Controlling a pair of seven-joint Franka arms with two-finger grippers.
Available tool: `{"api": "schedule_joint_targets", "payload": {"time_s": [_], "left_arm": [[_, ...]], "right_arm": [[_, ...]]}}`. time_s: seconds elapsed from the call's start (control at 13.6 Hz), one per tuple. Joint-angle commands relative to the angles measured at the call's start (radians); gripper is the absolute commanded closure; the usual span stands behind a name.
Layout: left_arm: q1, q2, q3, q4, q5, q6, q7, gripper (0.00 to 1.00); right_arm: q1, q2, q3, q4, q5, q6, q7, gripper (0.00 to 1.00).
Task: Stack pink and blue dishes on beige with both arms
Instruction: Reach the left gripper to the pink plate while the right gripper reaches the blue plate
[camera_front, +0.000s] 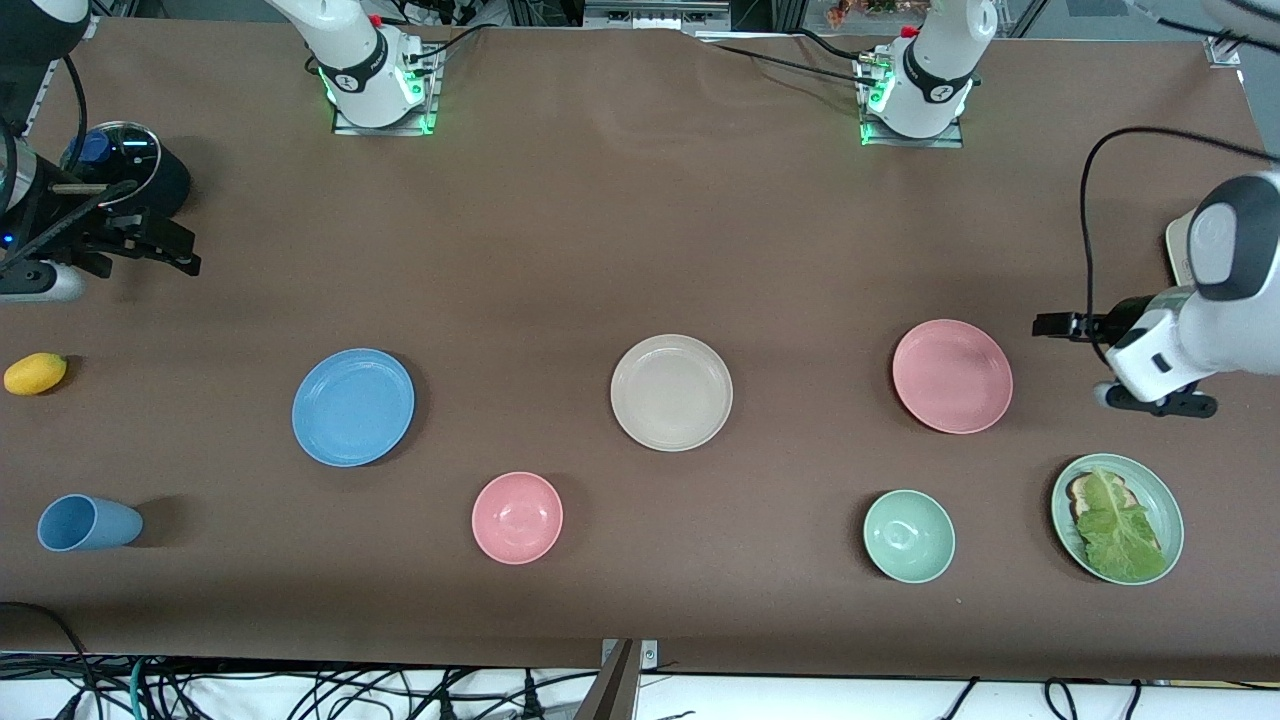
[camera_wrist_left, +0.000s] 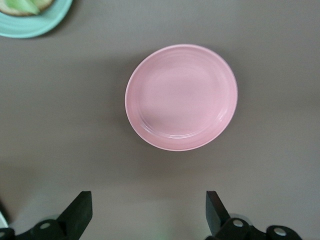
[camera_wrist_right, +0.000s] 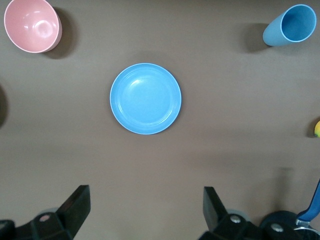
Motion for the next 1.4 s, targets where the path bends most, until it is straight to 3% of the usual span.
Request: {"api": "schedule_joint_targets", "payload": {"time_s": [0.0, 0.29, 0.66, 0.88, 0.96, 1.03, 1.1, 1.18, 1.25, 1.32], "left_arm": [[0.017, 0.075, 0.001, 0.027, 0.003, 0.079, 0.027, 0.0], [0.066, 0.167, 0.001, -0.014, 0.006, 0.24, 0.053, 0.0], [0.08, 0.159, -0.001, -0.242, 0.003, 0.568, 0.072, 0.0], [0.096, 0.168, -0.008, -0.272, -0.008, 0.607, 0.072, 0.0], [0.093, 0.174, -0.008, -0.272, -0.006, 0.607, 0.073, 0.06], [0.096, 0.179, -0.008, -0.272, -0.006, 0.607, 0.084, 0.21], [0.094, 0.187, -0.008, -0.27, -0.006, 0.607, 0.096, 0.47], [0.091, 0.191, -0.008, -0.269, -0.006, 0.607, 0.096, 0.82], [0.087, 0.191, -0.008, -0.266, -0.006, 0.606, 0.092, 1.0], [0.085, 0.191, -0.008, -0.261, -0.006, 0.597, 0.085, 1.0]], "right_arm": [[0.016, 0.032, 0.007, 0.011, -0.006, 0.017, 0.007, 0.0], [0.01, 0.062, 0.003, 0.007, 0.019, 0.012, -0.007, 0.0], [0.004, 0.094, 0.001, -0.003, 0.02, 0.04, -0.023, 0.0], [0.002, 0.147, -0.004, -0.038, 0.017, 0.118, -0.033, 0.0], [0.002, 0.154, -0.004, -0.067, 0.014, 0.158, -0.035, 0.0], [-0.002, 0.17, -0.004, -0.094, 0.014, 0.196, -0.035, 0.0], [-0.007, 0.191, -0.004, -0.108, 0.014, 0.237, -0.035, 0.0], [-0.007, 0.222, -0.004, -0.11, 0.014, 0.268, -0.035, 0.0], [-0.014, 0.257, -0.004, -0.11, 0.014, 0.3, -0.036, 0.0], [-0.024, 0.283, -0.004, -0.112, 0.016, 0.326, -0.036, 0.0]]}}
